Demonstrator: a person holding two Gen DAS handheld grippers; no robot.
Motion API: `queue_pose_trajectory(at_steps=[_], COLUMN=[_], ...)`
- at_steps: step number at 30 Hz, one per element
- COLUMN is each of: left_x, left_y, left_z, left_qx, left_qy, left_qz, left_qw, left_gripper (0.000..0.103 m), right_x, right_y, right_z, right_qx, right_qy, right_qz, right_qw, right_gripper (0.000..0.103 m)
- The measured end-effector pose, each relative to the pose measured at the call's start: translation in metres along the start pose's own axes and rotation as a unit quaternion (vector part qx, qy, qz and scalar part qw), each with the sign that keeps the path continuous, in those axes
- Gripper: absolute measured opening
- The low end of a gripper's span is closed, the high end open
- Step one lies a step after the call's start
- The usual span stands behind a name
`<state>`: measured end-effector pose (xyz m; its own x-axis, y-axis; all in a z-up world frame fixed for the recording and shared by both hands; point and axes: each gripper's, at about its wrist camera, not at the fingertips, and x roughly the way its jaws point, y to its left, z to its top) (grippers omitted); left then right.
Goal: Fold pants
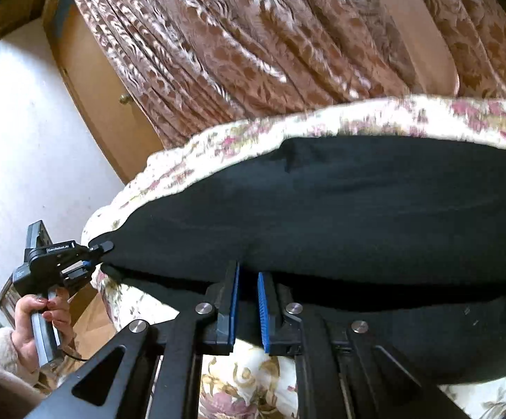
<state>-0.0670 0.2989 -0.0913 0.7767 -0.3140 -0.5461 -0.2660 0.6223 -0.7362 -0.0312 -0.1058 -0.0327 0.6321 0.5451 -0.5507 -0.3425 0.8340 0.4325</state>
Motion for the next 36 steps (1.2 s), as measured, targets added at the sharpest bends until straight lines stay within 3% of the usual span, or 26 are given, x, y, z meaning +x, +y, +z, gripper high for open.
queue_pose_trajectory(at_steps=[2, 5, 7, 10, 15, 20, 25, 30, 36], left_x=[0.002, -0.001, -0.003, -0.013, -0.037, -0.037, 0.010, 0.061, 0.086], left_y=[0.000, -0.010, -0.012, -0.011, -0.014, -0.050, -0.104, -0.129, -0.142], left_z=[-0.002, 0.000, 0.001, 0.006, 0.013, 0.004, -0.019, -0.033, -0.038], left_qx=[0.007, 0.034, 0.027, 0.015, 0.011, 0.074, 0.177, 0.187, 0.228], left_qy=[0.003, -0.006, -0.008, -0.035, -0.110, -0.135, -0.069, -0.005, -0.011], left_qz=[0.006, 0.026, 0.026, 0.043, 0.078, 0.058, 0.012, -0.009, 0.014], left_qw=[1.0000, 0.9991, 0.9993, 0.9983, 0.9908, 0.9864, 0.9816, 0.9823, 0.9734], left_gripper=[0.007, 0.013, 0.017, 0.028, 0.040, 0.061, 0.064, 0.064, 0.064], right_x=[0.010, 0.009, 0.004, -0.009, -0.042, -0.077, -0.122, -0.167, -0.194], right_y=[-0.006, -0.008, -0.011, -0.021, -0.053, -0.100, -0.153, -0.219, -0.292], right_z=[-0.007, -0.010, -0.008, -0.007, -0.004, 0.001, 0.004, 0.004, 0.000], right_qx=[0.013, 0.019, 0.024, 0.042, 0.076, 0.137, 0.203, 0.295, 0.410], right_qy=[0.028, 0.032, 0.035, 0.029, -0.001, -0.033, -0.083, -0.136, -0.187], right_qz=[0.002, 0.009, 0.013, 0.012, -0.048, -0.115, -0.191, -0.234, -0.220], right_qw=[1.000, 0.999, 0.999, 0.999, 0.996, 0.983, 0.957, 0.916, 0.865], right_gripper=[0.010, 0.010, 0.023, 0.025, 0.027, 0.034, 0.036, 0.040, 0.040])
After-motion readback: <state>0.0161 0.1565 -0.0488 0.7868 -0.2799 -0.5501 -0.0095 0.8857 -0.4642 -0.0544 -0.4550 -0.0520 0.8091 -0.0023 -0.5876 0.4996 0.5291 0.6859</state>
